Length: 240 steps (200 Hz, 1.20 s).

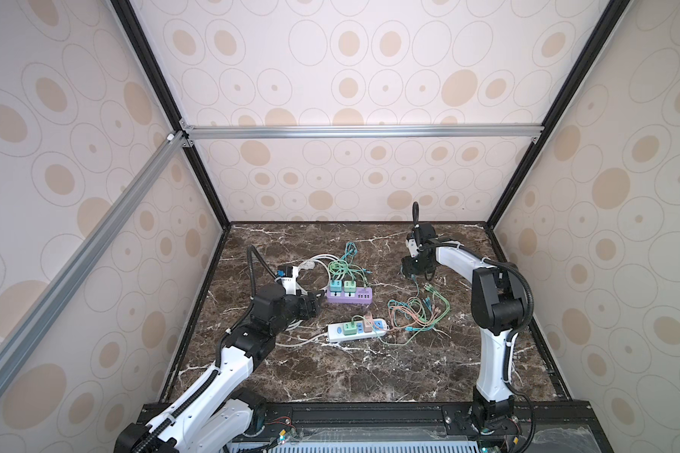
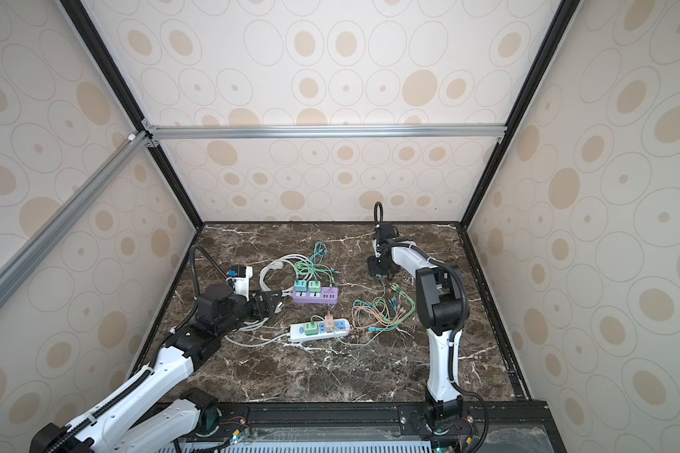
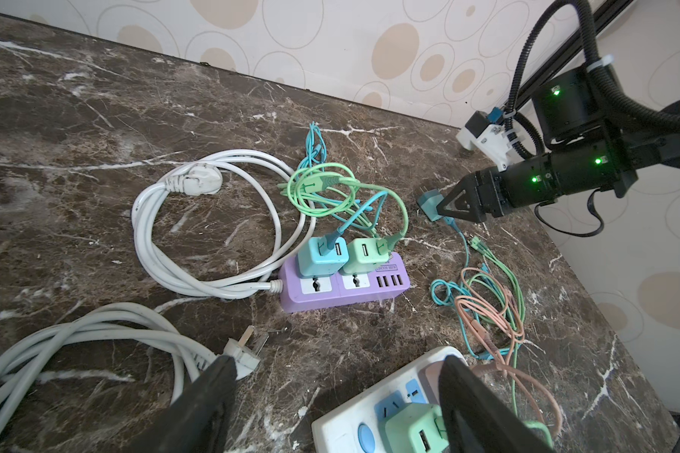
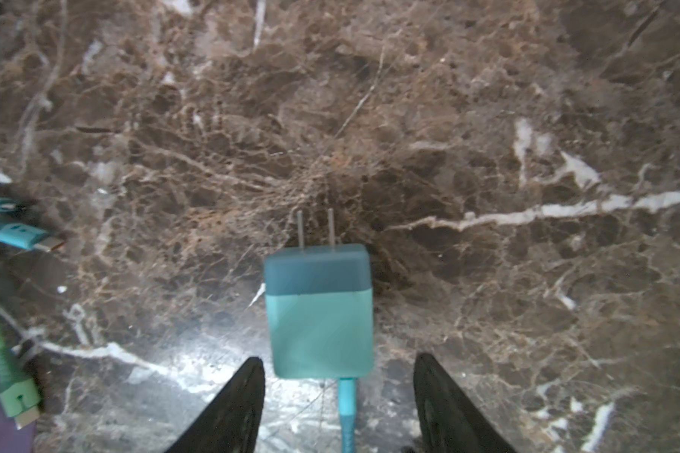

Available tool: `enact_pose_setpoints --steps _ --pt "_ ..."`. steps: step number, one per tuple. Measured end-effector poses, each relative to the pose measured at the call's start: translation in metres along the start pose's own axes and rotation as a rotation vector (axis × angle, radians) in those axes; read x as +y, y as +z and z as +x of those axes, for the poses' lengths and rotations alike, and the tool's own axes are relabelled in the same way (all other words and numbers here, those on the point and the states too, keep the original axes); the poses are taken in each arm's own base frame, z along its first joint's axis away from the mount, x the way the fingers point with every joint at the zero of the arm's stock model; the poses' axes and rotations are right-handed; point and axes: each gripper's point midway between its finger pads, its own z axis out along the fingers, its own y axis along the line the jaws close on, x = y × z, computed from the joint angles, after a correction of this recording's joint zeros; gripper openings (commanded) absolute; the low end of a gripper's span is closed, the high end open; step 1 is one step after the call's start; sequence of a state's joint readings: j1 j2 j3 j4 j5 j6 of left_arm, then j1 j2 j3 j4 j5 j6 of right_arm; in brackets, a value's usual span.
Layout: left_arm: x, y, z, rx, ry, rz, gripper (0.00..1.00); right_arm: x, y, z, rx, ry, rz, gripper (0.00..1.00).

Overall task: Insert the plug
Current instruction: 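Move the right gripper to the loose teal charger and grasp it, then lift the teal charger high with the right gripper, pulling its cable up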

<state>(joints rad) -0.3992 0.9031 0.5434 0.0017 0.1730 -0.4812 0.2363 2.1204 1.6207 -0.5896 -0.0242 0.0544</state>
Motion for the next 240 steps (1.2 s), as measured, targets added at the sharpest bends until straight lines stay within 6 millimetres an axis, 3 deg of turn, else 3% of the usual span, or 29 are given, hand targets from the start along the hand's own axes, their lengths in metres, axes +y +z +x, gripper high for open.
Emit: enact_pose_setpoints --steps 59,133,215,240 --pt "0.000 0.000 0.001 0.001 0.000 0.000 0.81 0.000 0.013 -0.001 0.027 -0.018 -0.004 0.61" --pt "0.001 0.002 0.002 0.005 -0.001 0.000 0.82 0.002 0.013 -0.010 0.029 -0.024 -0.012 0.54" --pt "0.001 0.011 0.010 0.041 -0.004 0.010 0.82 0.004 0.023 -0.001 0.083 -0.021 -0.025 0.54" --pt "0.000 0.011 0.010 0.042 -0.004 0.013 0.82 0.004 0.023 -0.001 0.085 -0.017 -0.025 0.50"
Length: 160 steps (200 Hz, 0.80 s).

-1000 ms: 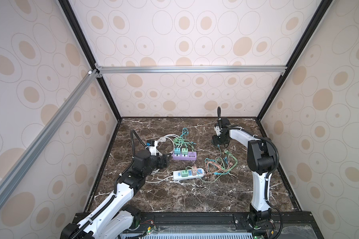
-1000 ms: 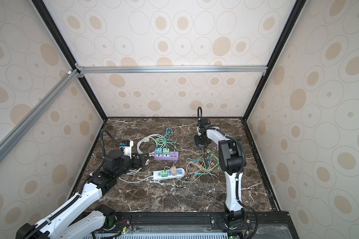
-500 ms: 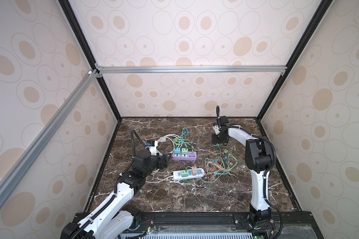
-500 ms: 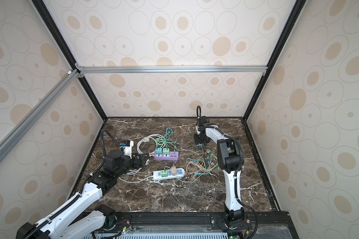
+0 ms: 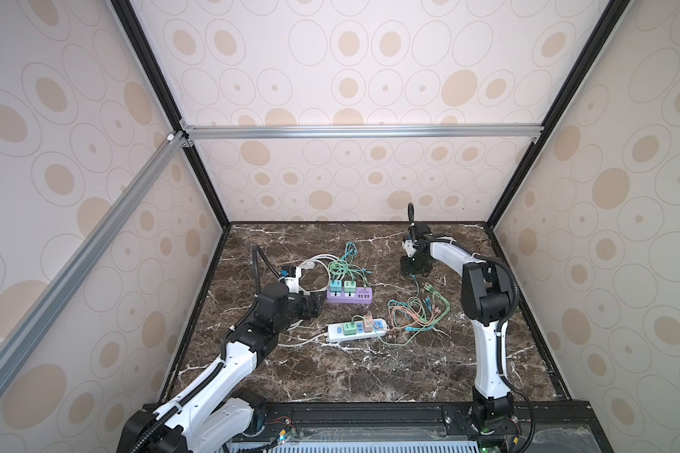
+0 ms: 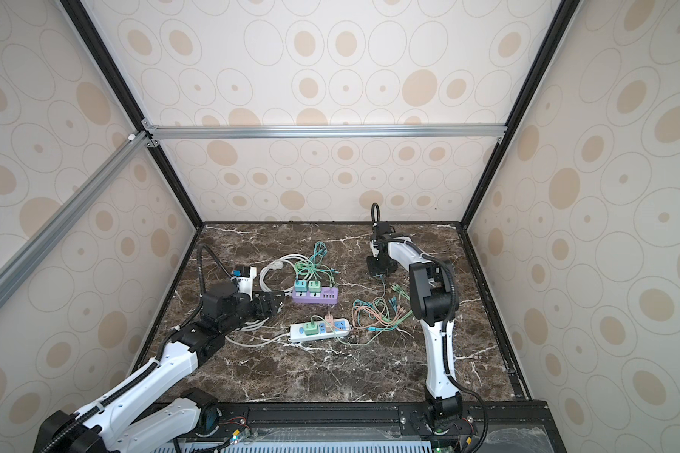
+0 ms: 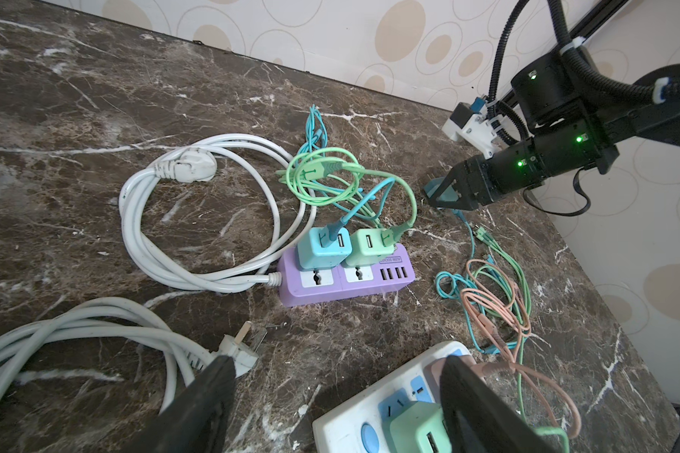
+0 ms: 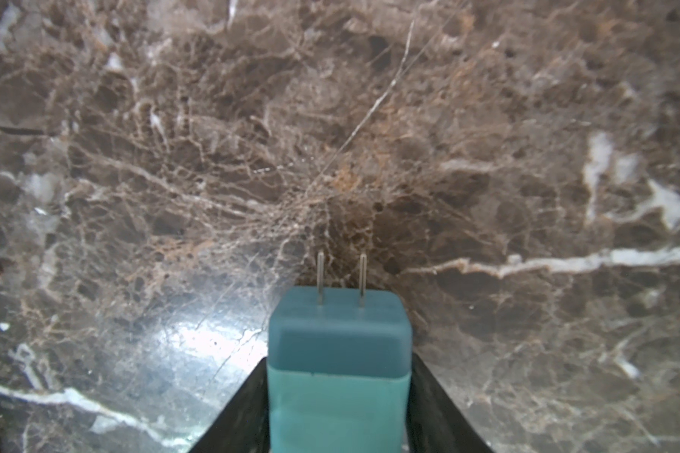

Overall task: Insert the plug
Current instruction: 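Lift the teal charger high with the right gripper, pulling its cable up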

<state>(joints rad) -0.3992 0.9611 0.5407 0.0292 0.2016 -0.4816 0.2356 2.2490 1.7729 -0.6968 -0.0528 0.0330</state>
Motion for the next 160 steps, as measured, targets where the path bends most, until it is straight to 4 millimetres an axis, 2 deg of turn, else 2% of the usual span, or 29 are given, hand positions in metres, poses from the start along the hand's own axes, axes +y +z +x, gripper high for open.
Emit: enact_pose_setpoints --steps 26,55,82,97,116,143,160 --pt "-0.001 0.000 0.000 -0.001 0.000 0.004 0.82 0.000 0.000 0.000 -0.001 0.001 0.000 0.39" --pt "-0.004 0.000 0.000 0.004 0.001 0.020 0.82 0.001 -0.001 0.002 -0.018 0.001 -0.004 0.36" --pt "-0.007 0.005 0.006 0.032 -0.002 0.046 0.82 0.002 -0.020 0.006 -0.044 -0.009 -0.004 0.34" --pt "-0.010 0.007 0.008 0.046 -0.005 0.064 0.82 0.004 -0.044 -0.004 -0.100 -0.025 0.000 0.33" --pt "-0.014 0.010 0.008 0.050 -0.008 0.088 0.82 0.007 -0.088 -0.022 -0.203 -0.046 0.002 0.33" --pt "-0.019 0.012 0.005 0.051 -0.016 0.115 0.82 0.013 -0.165 -0.049 -0.383 -0.083 0.012 0.33" --pt "-0.023 0.012 0.001 0.042 -0.017 0.131 0.82 0.016 -0.212 -0.059 -0.494 -0.105 0.023 0.33"
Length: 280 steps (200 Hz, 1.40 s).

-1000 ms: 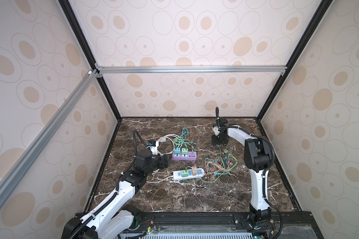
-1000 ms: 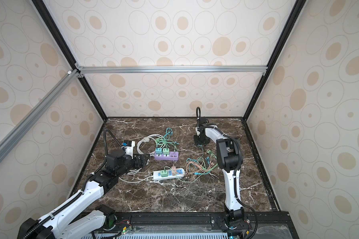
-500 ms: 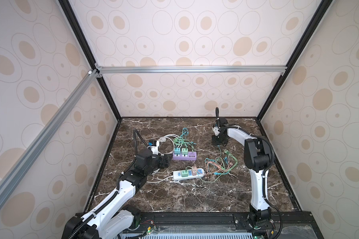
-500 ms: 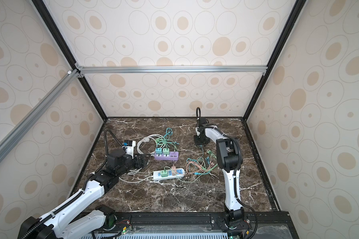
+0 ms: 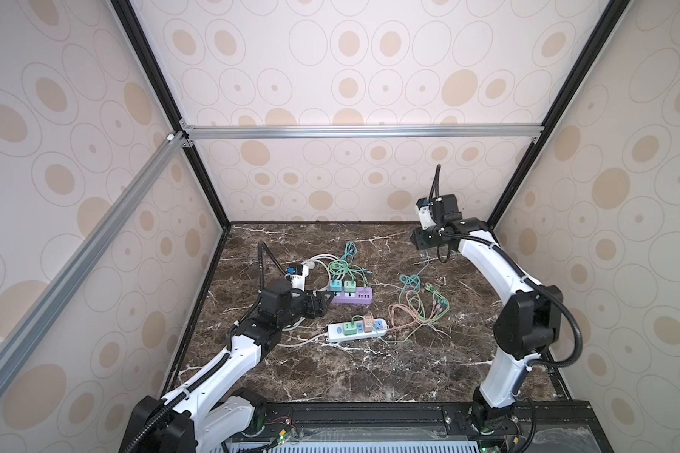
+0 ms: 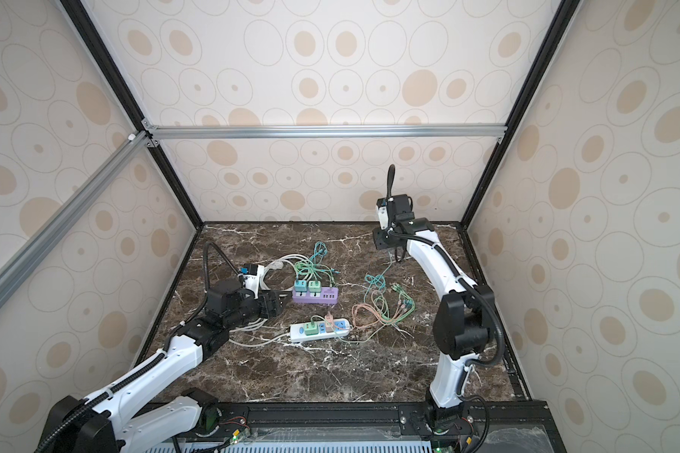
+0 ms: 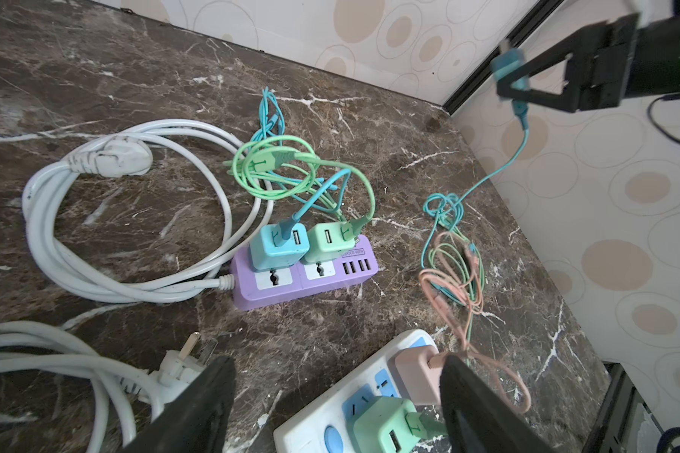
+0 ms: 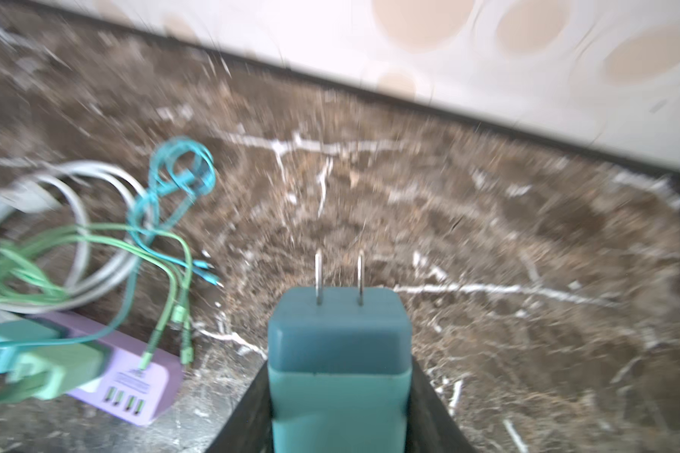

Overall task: Insert the plug
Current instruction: 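Lift the teal charger high with the right gripper, pulling its cable up, then bring the teal charger toward the left gripper while the left gripper rises to meet it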

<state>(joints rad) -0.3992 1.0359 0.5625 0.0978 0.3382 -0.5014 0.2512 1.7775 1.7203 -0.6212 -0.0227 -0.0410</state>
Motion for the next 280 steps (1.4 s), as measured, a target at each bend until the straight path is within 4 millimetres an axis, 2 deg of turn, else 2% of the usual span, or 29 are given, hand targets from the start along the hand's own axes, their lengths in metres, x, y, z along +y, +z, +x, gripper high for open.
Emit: enact_pose_setpoints --steps 24,52,73,101,115,149,198,222,263,280 --pt "-0.002 0.000 -0.002 -0.005 -0.002 0.012 0.82 0.005 -0.049 -0.034 -0.131 -0.040 0.002 0.33" --pt "-0.005 0.000 -0.003 -0.009 -0.005 0.026 0.82 0.019 -0.095 -0.062 -0.248 -0.089 -0.010 0.34" --pt "-0.008 0.000 -0.003 -0.006 -0.011 0.044 0.82 0.039 -0.122 -0.071 -0.308 -0.156 -0.032 0.35" --pt "-0.017 -0.001 -0.004 -0.003 -0.011 0.092 0.82 0.075 -0.156 -0.074 -0.373 -0.272 -0.072 0.35" --pt "-0.022 -0.002 -0.004 0.001 -0.009 0.118 0.82 0.084 -0.169 -0.076 -0.404 -0.307 -0.081 0.35" --pt "-0.034 -0.004 -0.010 -0.003 0.002 0.169 0.82 0.076 -0.200 -0.097 -0.482 -0.329 -0.031 0.35" --pt "-0.040 -0.005 -0.012 -0.005 0.004 0.202 0.82 0.068 -0.270 -0.140 -0.671 -0.330 0.016 0.33" --pt "-0.041 -0.005 -0.012 -0.002 0.005 0.208 0.82 0.066 -0.282 -0.145 -0.716 -0.321 0.028 0.32" --pt "-0.043 -0.006 -0.011 0.001 0.006 0.218 0.82 0.068 -0.280 -0.135 -0.729 -0.284 -0.019 0.32" --pt "-0.044 -0.006 -0.011 0.002 0.006 0.220 0.82 0.064 -0.285 -0.135 -0.752 -0.242 -0.044 0.32"
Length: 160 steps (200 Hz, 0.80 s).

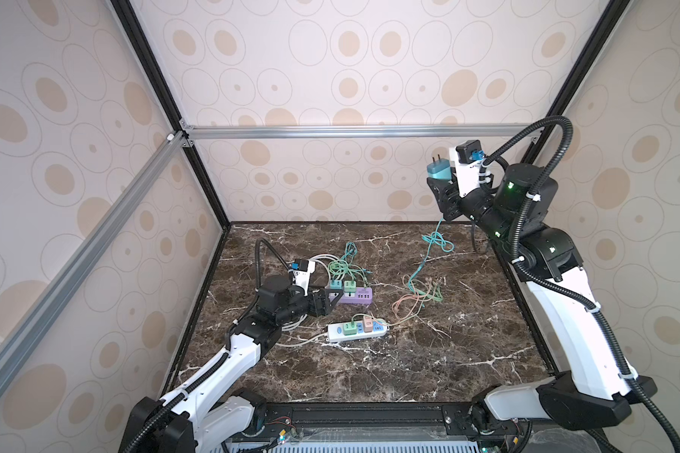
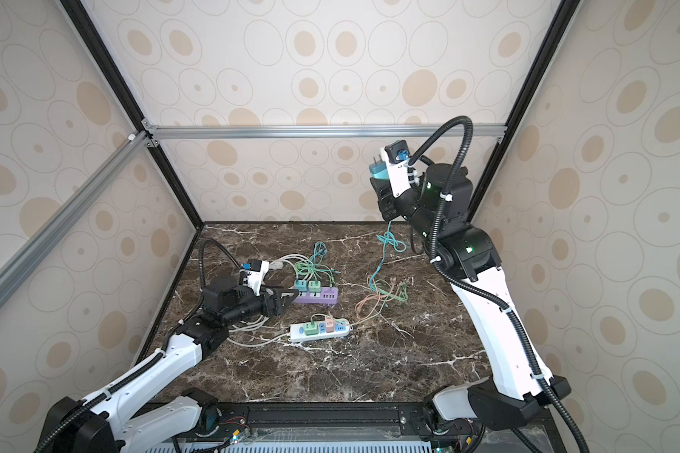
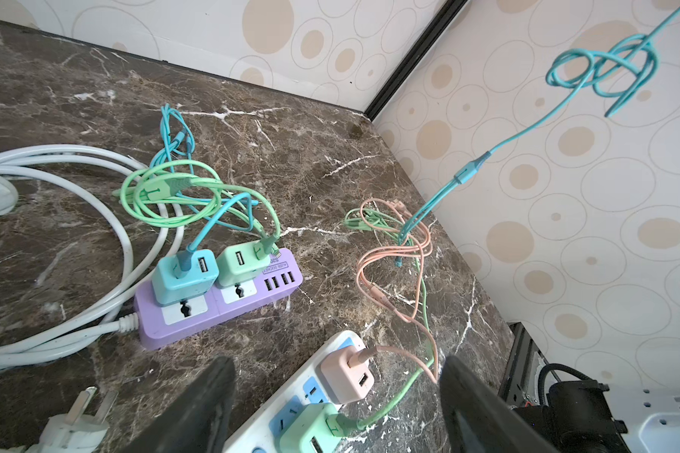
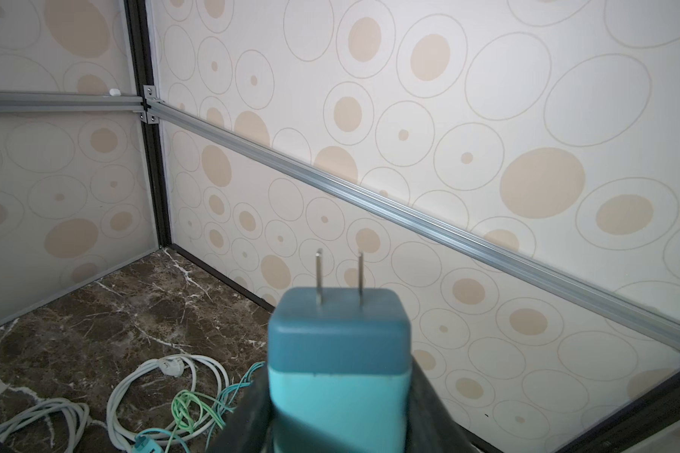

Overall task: Insert the plug
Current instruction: 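Bring the teal charger toward the left gripper while the left gripper rises to meet it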

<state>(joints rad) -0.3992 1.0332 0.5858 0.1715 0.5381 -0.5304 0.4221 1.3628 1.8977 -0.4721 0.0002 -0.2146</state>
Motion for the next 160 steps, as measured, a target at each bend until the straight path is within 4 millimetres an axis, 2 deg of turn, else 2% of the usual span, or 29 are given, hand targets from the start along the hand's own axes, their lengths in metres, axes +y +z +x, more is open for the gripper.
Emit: enact_pose_setpoints --steps 41,62,74,82,94,121,132,147,160 --pt "-0.004 0.000 0.001 0.006 0.002 0.022 0.81 -0.022 -0.021 -0.021 -0.086 0.091 0.024 0.33" --pt "-0.008 0.001 0.000 0.007 0.007 0.047 0.81 -0.010 -0.030 -0.026 -0.108 0.085 -0.046 0.33" --pt "-0.009 0.002 0.000 0.011 0.007 0.057 0.82 0.004 -0.031 -0.016 -0.095 0.069 -0.112 0.33" --pt "-0.011 0.003 -0.002 0.012 0.009 0.064 0.82 0.014 -0.031 -0.002 -0.071 0.060 -0.158 0.33" --pt "-0.015 0.003 -0.006 0.009 0.013 0.077 0.83 0.032 -0.030 0.031 -0.019 0.049 -0.220 0.33" --pt "-0.035 0.000 -0.023 -0.008 0.036 0.143 0.83 0.070 -0.026 0.132 0.156 0.063 -0.336 0.32" --pt "-0.045 0.000 -0.029 -0.008 0.049 0.182 0.84 0.082 -0.025 0.164 0.221 0.067 -0.371 0.32" --pt "-0.059 0.002 -0.035 0.000 0.065 0.243 0.84 0.099 -0.026 0.191 0.277 0.051 -0.413 0.31" --pt "-0.071 0.005 -0.038 0.012 0.074 0.294 0.84 0.113 -0.028 0.199 0.291 0.019 -0.450 0.31"
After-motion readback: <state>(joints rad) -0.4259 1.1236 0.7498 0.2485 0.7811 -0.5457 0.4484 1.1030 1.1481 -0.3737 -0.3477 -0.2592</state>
